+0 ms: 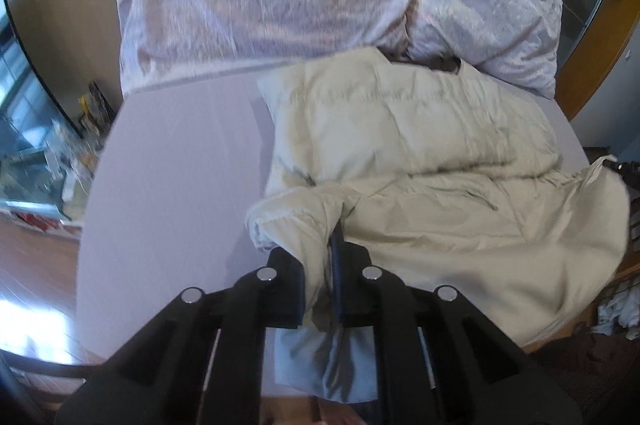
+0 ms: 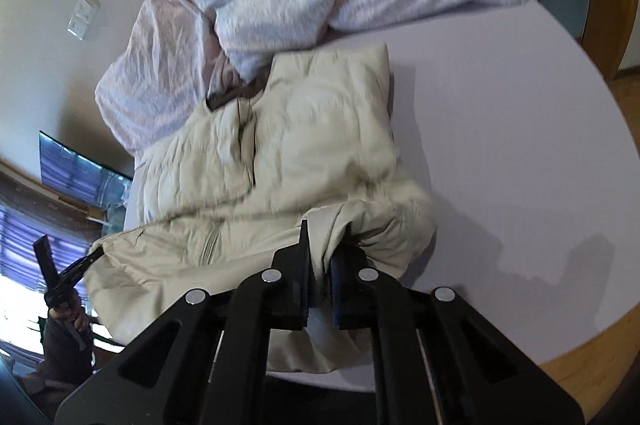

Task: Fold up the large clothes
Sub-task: 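Grasp the jacket hem with both grippers and fold it toward the collar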

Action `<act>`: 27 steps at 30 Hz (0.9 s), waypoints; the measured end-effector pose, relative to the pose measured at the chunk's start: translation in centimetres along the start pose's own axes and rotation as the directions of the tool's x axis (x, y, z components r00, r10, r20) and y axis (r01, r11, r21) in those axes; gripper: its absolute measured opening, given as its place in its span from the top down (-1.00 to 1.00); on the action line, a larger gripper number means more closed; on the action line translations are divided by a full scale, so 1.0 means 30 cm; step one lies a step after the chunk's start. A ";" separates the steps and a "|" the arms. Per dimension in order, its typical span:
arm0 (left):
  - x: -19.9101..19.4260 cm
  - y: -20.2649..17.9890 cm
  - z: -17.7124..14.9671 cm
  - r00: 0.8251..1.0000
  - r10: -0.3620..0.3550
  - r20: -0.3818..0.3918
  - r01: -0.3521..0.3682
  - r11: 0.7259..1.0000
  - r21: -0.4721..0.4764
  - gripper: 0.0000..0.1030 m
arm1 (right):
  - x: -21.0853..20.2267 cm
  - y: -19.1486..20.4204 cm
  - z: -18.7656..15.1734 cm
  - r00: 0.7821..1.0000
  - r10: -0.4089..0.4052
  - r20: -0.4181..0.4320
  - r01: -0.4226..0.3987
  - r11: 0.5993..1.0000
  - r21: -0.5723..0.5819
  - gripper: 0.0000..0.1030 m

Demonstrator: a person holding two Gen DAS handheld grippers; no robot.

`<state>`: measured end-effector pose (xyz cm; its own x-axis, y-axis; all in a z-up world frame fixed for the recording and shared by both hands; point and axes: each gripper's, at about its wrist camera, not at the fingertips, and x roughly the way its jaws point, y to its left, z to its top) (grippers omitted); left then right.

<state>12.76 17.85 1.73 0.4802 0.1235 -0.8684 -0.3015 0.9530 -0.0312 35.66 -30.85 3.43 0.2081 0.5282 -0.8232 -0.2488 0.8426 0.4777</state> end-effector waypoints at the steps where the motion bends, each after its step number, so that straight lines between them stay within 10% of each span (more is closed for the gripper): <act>1: 0.004 -0.004 0.021 1.000 0.014 0.008 -0.014 1.000 0.013 0.78 | 0.009 0.006 0.025 1.000 -0.010 0.008 0.010 1.000 -0.005 0.85; 27: 0.163 -0.032 0.417 0.993 0.111 0.046 -0.111 0.994 0.003 0.78 | 0.204 0.008 0.388 0.996 -0.086 -0.010 0.086 0.995 0.044 0.85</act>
<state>25.71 20.99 3.69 0.4817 0.2407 -0.8426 -0.3504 0.9342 0.0666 47.88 -26.18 2.08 0.2195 0.4529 -0.8641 -0.1880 0.8888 0.4180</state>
